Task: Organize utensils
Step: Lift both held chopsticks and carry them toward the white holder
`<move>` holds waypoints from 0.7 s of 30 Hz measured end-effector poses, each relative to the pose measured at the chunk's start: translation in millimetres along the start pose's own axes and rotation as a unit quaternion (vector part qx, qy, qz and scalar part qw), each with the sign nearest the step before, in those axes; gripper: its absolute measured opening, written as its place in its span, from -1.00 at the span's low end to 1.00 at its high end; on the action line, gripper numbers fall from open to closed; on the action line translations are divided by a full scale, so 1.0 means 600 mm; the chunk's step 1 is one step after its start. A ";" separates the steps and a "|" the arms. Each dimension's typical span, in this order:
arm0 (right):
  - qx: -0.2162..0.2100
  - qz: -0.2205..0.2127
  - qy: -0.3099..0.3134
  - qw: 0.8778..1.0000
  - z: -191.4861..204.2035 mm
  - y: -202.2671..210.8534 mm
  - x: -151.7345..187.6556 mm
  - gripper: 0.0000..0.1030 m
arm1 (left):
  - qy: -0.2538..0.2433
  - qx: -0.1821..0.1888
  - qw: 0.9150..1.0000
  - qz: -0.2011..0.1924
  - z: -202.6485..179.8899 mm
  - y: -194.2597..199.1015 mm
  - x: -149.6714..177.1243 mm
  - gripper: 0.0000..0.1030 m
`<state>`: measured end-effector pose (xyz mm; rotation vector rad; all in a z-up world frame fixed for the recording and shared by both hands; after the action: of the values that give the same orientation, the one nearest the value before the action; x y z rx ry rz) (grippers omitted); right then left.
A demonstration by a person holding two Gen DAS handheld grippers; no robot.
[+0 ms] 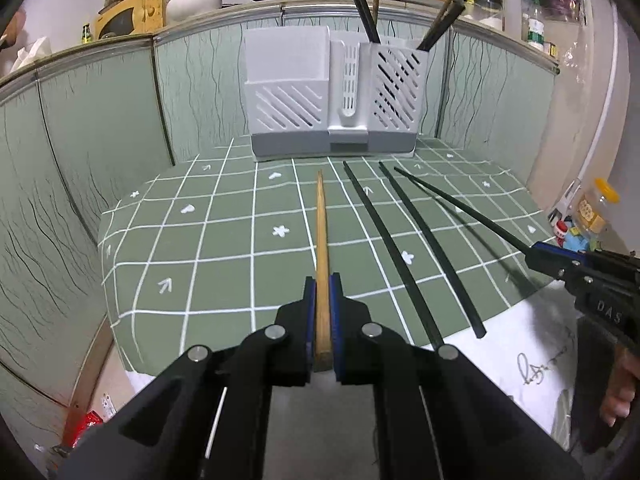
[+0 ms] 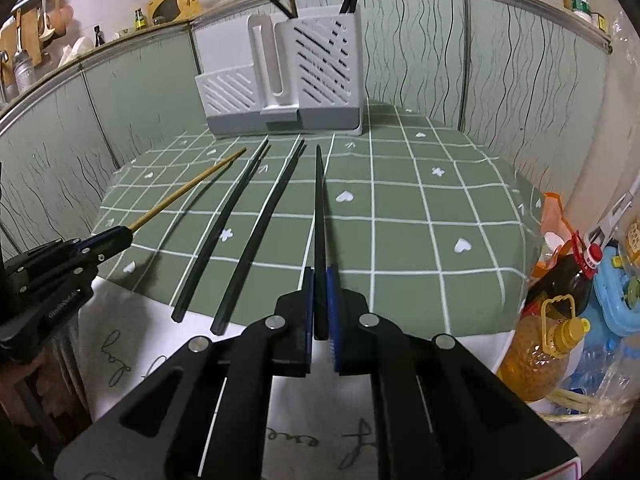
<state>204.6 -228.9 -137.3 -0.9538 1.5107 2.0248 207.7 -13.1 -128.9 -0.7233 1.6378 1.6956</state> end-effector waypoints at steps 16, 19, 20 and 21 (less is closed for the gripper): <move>-0.014 -0.042 0.019 0.999 0.000 0.083 -0.076 -0.88 | 0.001 0.024 0.999 -0.029 0.045 0.067 -0.086 -0.84; -0.018 -0.053 0.022 0.998 0.006 0.099 -0.090 -0.88 | -0.001 0.027 0.999 -0.035 0.047 0.081 -0.102 -0.84; -0.019 -0.056 0.022 0.998 0.007 0.103 -0.095 -0.88 | -0.004 0.029 0.999 -0.037 0.047 0.085 -0.107 -0.84; -0.020 -0.061 0.022 0.998 0.008 0.109 -0.100 -0.88 | -0.005 0.031 0.999 -0.039 0.047 0.089 -0.110 -0.84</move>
<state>198.1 -241.2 -49.6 -1.0853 1.4032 1.9671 209.3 9.6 -42.6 -0.7387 1.6271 1.5853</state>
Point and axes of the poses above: each gripper's, at about its wrist camera, not at the fingertips, and y roughly against the way its jaws point, z to its left, x to its underside, the point moved 6 cm from there along -y, roughly the way its jaws point, and after that the axes turned 6 degrees about -x, right-handed, at the moved point
